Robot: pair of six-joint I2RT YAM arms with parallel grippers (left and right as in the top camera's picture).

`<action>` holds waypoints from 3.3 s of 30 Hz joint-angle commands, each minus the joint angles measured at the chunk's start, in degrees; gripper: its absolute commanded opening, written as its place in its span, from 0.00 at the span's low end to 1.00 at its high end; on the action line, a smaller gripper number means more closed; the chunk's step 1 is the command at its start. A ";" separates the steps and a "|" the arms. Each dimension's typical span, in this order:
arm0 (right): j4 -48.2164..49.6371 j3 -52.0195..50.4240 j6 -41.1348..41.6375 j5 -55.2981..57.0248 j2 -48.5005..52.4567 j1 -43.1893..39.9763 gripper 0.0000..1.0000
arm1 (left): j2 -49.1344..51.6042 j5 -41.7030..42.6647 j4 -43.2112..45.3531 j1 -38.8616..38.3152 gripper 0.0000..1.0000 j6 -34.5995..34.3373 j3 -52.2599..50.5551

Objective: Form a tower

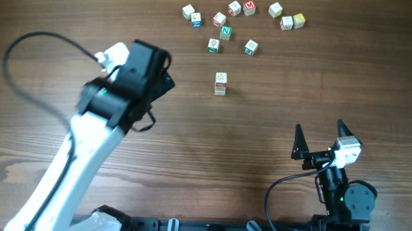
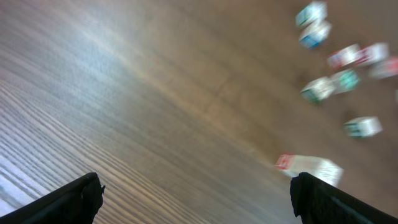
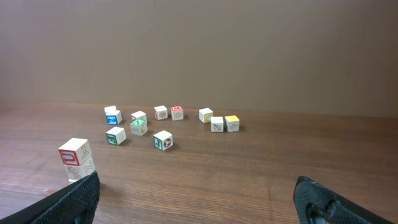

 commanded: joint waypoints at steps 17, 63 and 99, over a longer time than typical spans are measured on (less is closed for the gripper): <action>0.04 -0.04 0.79 0.76 -0.50 -0.24 1.00 | -43.10 -0.35 -0.13 19.30 1.00 -1.09 -0.13; 0.04 -0.04 0.76 0.76 -0.50 -0.24 1.00 | -77.02 15.93 56.70 20.06 1.00 39.23 -75.78; 0.04 -0.04 0.76 0.76 -0.50 -0.24 1.00 | -77.00 20.63 56.11 20.06 1.00 39.34 -75.78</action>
